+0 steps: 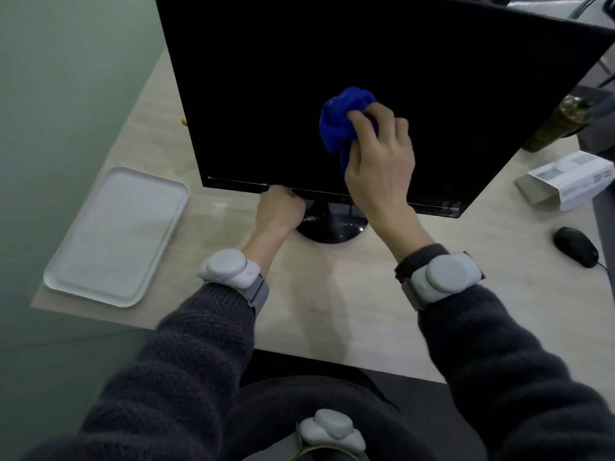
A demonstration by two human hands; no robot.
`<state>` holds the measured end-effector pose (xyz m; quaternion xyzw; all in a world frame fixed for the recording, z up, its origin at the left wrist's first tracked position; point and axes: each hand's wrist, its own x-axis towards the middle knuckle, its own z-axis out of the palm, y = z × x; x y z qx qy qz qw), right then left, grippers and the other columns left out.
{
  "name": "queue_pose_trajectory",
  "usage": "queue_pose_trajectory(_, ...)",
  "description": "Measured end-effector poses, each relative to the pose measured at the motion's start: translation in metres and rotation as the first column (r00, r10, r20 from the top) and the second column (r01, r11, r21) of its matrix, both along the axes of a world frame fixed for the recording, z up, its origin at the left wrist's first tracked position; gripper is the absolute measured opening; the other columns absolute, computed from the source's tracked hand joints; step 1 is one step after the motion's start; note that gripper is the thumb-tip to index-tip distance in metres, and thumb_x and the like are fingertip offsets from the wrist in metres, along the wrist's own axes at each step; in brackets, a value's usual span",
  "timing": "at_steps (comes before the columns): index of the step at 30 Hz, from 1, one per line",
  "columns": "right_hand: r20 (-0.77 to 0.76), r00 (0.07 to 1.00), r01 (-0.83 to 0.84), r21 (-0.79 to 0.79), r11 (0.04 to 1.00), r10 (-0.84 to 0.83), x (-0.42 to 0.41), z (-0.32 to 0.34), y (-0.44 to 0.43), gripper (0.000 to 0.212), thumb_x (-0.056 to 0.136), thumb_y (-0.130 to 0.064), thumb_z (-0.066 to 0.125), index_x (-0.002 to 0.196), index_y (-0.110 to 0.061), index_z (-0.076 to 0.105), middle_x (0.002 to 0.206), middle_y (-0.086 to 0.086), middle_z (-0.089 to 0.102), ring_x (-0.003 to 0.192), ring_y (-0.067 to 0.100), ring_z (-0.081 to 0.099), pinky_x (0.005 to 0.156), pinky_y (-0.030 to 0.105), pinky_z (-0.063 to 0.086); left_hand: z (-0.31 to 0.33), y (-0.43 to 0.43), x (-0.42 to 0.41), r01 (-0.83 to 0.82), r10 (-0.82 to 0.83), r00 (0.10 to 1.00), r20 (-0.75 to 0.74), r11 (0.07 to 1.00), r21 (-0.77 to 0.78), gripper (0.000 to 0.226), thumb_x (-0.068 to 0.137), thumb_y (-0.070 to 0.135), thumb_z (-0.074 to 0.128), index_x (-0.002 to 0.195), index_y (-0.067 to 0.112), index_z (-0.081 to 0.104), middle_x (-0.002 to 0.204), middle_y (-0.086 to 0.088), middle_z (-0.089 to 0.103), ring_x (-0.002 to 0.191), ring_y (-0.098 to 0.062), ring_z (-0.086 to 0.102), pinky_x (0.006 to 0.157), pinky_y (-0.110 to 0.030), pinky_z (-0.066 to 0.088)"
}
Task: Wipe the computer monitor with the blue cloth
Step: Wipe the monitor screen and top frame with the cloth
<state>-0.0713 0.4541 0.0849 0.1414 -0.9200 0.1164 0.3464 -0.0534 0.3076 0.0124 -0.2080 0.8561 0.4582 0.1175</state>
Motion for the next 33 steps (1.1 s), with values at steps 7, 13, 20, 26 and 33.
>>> queue_pose_trajectory(7, 0.384, 0.921, -0.013, 0.207, 0.978, -0.069, 0.034, -0.062, 0.002, 0.036, 0.080, -0.009, 0.061, 0.117, -0.009, 0.061, 0.120, 0.014, 0.060, 0.096, 0.037, 0.055, 0.070, 0.043, 0.044, 0.001, 0.003, 0.009, -0.015, 0.013, 1.000, 0.026, 0.998, 0.062, 0.021, 0.063, 0.030, 0.052, 0.055, 0.015, 0.064, 0.043, 0.003, 0.063, 0.035, -0.016, 0.060, 0.048, -0.025, 0.050)
queue_pose_trajectory(13, 0.623, 0.781, -0.037, 0.107, 0.994, -0.038, 0.054, -0.077, 0.008, 0.033, 0.089, -0.014, 0.050, 0.121, -0.010, 0.059, 0.122, 0.012, 0.056, 0.106, 0.034, 0.049, 0.081, 0.042, 0.041, -0.002, 0.001, 0.015, 0.034, -0.034, 0.999, -0.001, 0.999, 0.008, 0.021, 0.072, 0.023, 0.051, 0.060, 0.014, 0.064, 0.051, 0.001, 0.066, 0.038, -0.016, 0.060, 0.046, -0.024, 0.051)
queue_pose_trajectory(20, 0.299, 0.949, 0.103, -0.002, 0.995, -0.098, 0.042, -0.052, 0.047, 0.032, 0.084, -0.012, 0.051, 0.114, -0.005, 0.062, 0.112, 0.019, 0.060, 0.089, 0.037, 0.055, 0.066, 0.041, 0.046, 0.004, 0.025, 0.008, 0.075, -0.075, 0.996, 0.052, 0.997, -0.007, 0.021, 0.069, 0.017, 0.048, 0.058, 0.013, 0.066, 0.046, 0.006, 0.065, 0.037, -0.015, 0.061, 0.051, -0.024, 0.051)
queue_pose_trajectory(26, 0.581, 0.803, 0.087, 0.111, 0.990, -0.135, 0.066, -0.081, 0.064, 0.037, 0.082, -0.011, 0.062, 0.119, -0.008, 0.061, 0.121, 0.018, 0.056, 0.102, 0.038, 0.052, 0.076, 0.044, 0.044, 0.000, 0.050, 0.011, 0.143, -0.145, 0.989, -0.022, 0.988, -0.055, 0.020, 0.078, 0.018, 0.050, 0.063, 0.016, 0.064, 0.053, 0.004, 0.066, 0.040, -0.013, 0.062, 0.051, -0.027, 0.055)
queue_pose_trajectory(33, 0.187, 0.979, 0.108, -0.120, 0.987, -0.085, 0.050, -0.047, 0.090, 0.031, 0.080, -0.008, 0.053, 0.108, -0.007, 0.066, 0.107, 0.016, 0.061, 0.085, 0.034, 0.054, 0.064, 0.038, 0.041, 0.004, 0.078, 0.006, 0.166, -0.168, 0.986, -0.013, 0.981, -0.102, 0.020, 0.077, 0.019, 0.049, 0.064, 0.015, 0.064, 0.053, 0.002, 0.066, 0.041, -0.016, 0.062, 0.053, -0.034, 0.059)
